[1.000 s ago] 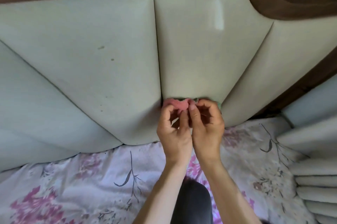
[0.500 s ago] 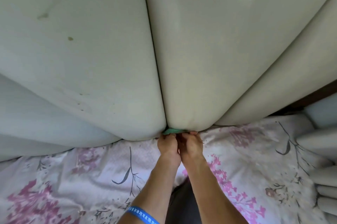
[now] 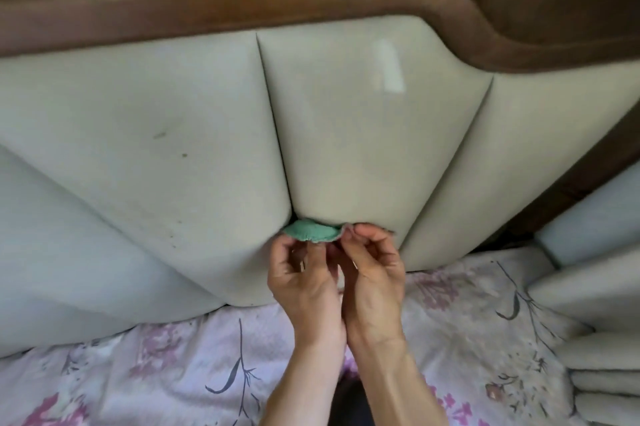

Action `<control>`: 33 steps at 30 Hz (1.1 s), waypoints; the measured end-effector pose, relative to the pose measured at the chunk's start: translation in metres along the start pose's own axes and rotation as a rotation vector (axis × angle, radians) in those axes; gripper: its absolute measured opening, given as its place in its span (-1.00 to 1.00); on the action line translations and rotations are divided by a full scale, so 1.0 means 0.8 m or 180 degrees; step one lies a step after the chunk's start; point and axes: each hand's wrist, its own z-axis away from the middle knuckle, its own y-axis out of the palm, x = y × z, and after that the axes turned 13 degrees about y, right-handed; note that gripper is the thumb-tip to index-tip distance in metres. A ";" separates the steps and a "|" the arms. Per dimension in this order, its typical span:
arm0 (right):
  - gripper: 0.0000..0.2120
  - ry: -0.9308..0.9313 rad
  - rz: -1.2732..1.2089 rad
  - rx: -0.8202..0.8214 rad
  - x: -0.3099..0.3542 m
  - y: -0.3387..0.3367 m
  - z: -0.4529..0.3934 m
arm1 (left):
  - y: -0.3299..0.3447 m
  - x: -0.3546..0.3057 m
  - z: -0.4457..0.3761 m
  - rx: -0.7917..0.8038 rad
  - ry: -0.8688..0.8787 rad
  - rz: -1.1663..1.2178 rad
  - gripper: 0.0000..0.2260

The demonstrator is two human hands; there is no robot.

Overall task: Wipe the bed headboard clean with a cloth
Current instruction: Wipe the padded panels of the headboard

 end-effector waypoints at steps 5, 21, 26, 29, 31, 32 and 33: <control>-0.79 -0.1166 0.0514 0.0413 0.066 0.082 0.049 | 0.051 -0.108 -0.015 0.0438 0.0828 0.0531 -0.88; -0.86 -0.4107 0.3212 -0.0124 0.131 0.088 0.035 | 0.049 -0.167 -0.043 0.2842 0.0564 0.1429 -0.59; -0.87 -0.4419 0.3525 -0.0062 0.130 0.067 0.014 | 0.041 -0.158 -0.036 0.2835 0.0689 0.1288 -0.61; -0.91 -0.4015 0.3304 -0.0320 0.111 0.028 0.002 | 0.031 -0.144 -0.024 0.2282 0.0965 0.0702 -0.67; -0.90 -0.3565 0.3269 -0.0437 0.099 0.005 -0.001 | 0.021 -0.130 -0.018 0.2065 0.0990 0.0398 -0.68; -0.91 -0.3409 0.3269 -0.0455 0.099 0.002 -0.002 | 0.018 -0.122 -0.017 0.1991 0.1033 0.0270 -0.68; -0.89 -0.3362 0.3256 -0.0488 0.106 0.003 -0.002 | 0.015 -0.115 -0.016 0.1956 0.1065 0.0154 -0.68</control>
